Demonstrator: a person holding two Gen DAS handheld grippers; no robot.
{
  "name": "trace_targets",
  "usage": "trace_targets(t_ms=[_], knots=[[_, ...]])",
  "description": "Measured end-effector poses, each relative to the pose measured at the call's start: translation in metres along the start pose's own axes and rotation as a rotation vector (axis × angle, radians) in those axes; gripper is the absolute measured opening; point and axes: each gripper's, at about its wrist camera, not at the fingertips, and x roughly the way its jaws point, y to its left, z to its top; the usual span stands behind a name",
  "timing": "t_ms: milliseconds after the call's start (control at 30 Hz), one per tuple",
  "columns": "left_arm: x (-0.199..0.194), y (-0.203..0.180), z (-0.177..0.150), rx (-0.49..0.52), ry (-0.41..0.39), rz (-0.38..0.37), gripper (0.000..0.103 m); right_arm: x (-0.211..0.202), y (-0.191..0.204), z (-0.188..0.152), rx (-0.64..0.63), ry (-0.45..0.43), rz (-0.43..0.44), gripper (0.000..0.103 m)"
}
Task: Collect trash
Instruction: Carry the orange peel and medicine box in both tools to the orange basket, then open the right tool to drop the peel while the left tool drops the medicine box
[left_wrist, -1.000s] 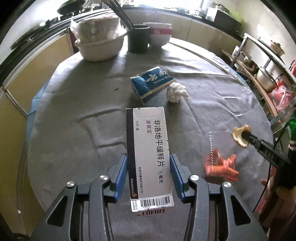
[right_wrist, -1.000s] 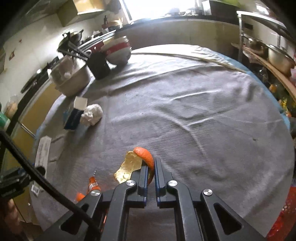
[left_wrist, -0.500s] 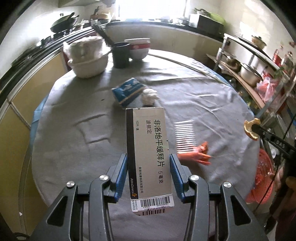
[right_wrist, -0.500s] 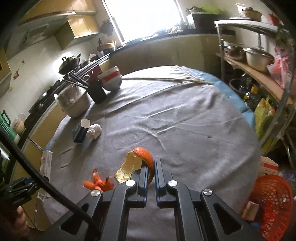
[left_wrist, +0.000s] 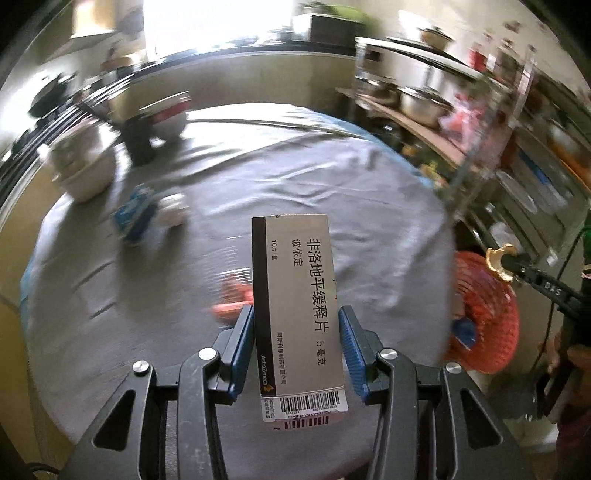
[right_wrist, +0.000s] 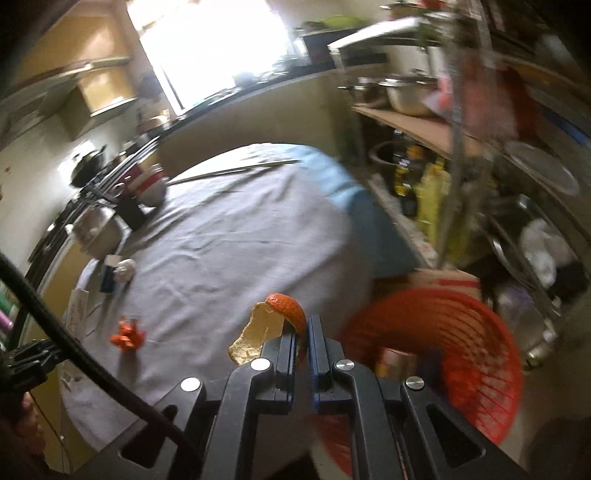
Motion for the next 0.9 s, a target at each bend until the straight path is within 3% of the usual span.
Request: trace_targets(t_ms=[267, 433, 900], knots=[[0.029, -0.083, 0.018, 0.128, 0.038, -0.164, 0.047, -0.01, -0.081, -0.026, 0.126, 0.028, -0.108, 0.007], [0.052, -0.14, 0.026, 0.204, 0.078, -0.243, 0.047, -0.015, -0.113, -0.035, 0.18, 0.025, -0.13, 0.007], [0.094, -0.237, 0.03, 0.312, 0.172, -0.384, 0.048, -0.014, -0.15, -0.054, 0.277, 0.032, -0.105, 0.008]])
